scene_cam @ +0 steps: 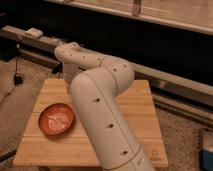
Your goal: Place the bottle in the ceramic bowl
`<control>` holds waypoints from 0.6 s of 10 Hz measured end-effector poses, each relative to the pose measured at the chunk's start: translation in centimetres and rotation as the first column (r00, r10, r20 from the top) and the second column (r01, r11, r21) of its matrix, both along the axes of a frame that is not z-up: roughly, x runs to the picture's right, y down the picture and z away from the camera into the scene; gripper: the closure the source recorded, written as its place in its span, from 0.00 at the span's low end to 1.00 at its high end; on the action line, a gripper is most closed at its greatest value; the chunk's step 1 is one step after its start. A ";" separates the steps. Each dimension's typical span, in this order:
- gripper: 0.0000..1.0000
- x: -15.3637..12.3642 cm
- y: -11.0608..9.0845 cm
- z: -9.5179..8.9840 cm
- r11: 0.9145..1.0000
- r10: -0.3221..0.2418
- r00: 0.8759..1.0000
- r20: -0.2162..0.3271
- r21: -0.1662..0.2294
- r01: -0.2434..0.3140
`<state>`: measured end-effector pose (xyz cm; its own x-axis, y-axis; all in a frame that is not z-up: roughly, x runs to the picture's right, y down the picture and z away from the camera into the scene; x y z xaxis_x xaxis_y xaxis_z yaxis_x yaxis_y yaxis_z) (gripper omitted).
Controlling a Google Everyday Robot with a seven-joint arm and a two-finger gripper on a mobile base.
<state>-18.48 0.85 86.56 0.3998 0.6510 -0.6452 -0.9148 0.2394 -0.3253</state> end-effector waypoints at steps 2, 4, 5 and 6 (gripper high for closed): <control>1.00 -0.2 0.9 -3.8 0.999 -0.025 0.999 0.030 0.021 0.024; 1.00 -0.9 3.0 -6.2 0.998 -0.052 0.997 0.056 0.028 0.050; 1.00 -1.5 4.7 -7.5 0.997 -0.074 0.995 0.072 0.027 0.072; 1.00 -1.9 5.9 -8.2 0.996 -0.091 0.992 0.082 0.021 0.090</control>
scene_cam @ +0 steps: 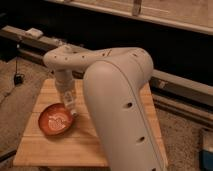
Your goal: Place the bottle in the ceramic bowl
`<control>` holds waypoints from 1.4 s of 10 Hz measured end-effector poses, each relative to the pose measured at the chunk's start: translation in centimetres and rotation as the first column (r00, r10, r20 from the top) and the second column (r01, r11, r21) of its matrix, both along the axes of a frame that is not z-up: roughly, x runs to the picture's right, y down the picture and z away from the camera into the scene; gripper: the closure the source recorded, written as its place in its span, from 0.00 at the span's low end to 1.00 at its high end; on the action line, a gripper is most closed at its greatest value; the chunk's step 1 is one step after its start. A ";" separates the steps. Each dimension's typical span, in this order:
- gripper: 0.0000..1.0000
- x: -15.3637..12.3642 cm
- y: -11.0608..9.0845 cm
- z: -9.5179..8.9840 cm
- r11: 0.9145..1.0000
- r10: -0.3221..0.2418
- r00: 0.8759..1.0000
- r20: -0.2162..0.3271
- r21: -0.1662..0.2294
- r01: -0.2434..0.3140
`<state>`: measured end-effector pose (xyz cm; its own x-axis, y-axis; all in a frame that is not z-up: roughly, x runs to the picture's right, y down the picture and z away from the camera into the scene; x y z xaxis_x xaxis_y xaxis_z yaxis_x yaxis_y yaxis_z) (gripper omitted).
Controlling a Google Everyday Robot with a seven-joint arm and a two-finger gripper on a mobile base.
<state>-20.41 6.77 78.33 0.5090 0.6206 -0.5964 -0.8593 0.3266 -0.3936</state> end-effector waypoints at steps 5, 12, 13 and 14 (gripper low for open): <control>0.95 -3.3 5.5 -1.3 0.992 -0.120 0.990 0.073 -0.034 0.122; 0.25 -5.1 6.5 0.2 0.977 -0.196 0.976 0.100 -0.065 0.203; 0.20 -5.3 6.6 0.4 0.976 -0.201 0.974 0.100 -0.066 0.208; 0.20 -5.4 6.6 0.5 0.975 -0.205 0.974 0.099 -0.064 0.212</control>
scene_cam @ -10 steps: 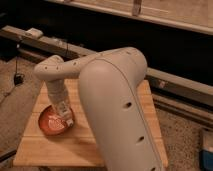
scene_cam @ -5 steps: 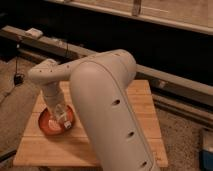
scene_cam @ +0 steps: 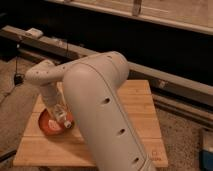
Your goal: Place the bottle in the ceramic bowl
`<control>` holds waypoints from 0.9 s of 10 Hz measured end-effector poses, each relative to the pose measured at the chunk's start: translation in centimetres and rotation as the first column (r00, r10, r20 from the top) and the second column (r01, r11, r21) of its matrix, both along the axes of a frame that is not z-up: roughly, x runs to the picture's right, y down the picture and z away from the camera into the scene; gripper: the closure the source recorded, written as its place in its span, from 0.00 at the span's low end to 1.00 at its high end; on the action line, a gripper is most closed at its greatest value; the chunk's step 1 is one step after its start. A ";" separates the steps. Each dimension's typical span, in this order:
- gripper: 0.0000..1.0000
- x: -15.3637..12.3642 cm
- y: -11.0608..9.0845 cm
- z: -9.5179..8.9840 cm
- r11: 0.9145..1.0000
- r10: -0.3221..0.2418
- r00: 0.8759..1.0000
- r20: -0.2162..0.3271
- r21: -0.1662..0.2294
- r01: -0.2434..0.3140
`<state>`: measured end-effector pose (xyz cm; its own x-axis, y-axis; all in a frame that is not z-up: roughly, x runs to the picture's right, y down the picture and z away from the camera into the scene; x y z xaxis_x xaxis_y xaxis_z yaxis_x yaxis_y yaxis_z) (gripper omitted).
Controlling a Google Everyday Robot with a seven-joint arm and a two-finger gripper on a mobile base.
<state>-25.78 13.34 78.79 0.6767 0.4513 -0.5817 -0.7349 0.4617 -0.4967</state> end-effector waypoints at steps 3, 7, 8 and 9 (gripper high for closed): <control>0.20 0.8 -0.6 0.1 1.000 0.015 1.000 -0.008 0.014 -0.015; 0.20 1.3 -1.0 0.0 0.999 0.035 0.999 -0.008 0.025 -0.034; 0.20 1.1 -0.9 -0.1 0.999 0.033 0.999 -0.006 0.025 -0.032; 0.20 1.1 -0.9 -0.1 0.999 0.033 0.999 -0.006 0.025 -0.032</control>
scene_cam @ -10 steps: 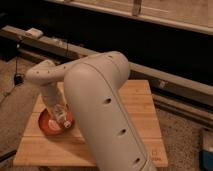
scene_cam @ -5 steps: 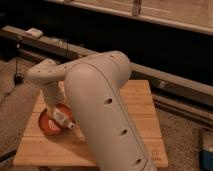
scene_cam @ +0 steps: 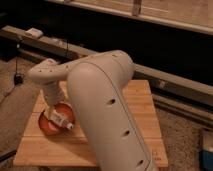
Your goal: Place the bottle in the ceramic bowl
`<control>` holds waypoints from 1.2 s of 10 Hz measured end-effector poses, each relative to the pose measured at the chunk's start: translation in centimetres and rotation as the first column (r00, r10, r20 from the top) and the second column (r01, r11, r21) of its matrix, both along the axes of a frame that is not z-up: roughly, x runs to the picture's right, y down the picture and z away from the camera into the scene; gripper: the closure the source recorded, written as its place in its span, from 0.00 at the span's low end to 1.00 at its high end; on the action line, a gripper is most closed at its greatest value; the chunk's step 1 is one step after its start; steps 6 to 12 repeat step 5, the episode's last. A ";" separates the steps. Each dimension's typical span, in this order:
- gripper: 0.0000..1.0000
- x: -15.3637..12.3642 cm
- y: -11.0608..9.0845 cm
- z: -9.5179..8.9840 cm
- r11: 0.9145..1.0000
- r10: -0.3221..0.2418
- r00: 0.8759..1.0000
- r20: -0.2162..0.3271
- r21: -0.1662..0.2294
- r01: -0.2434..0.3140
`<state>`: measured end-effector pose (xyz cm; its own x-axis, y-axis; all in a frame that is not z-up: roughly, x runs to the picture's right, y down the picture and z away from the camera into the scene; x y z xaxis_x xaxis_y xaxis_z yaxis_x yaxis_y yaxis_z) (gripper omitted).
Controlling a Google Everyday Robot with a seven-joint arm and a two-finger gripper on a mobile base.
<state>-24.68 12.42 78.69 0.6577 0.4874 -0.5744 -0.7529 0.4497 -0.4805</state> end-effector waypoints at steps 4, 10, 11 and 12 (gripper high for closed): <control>0.20 0.2 0.0 0.0 1.000 0.002 1.000 -0.002 0.000 -0.002; 0.20 0.2 -0.1 0.1 1.000 0.002 1.000 -0.003 0.000 -0.002; 0.20 0.2 -0.1 0.1 1.000 0.002 1.000 -0.003 0.000 -0.002; 0.20 0.2 -0.1 0.1 1.000 0.002 1.000 -0.003 0.000 -0.002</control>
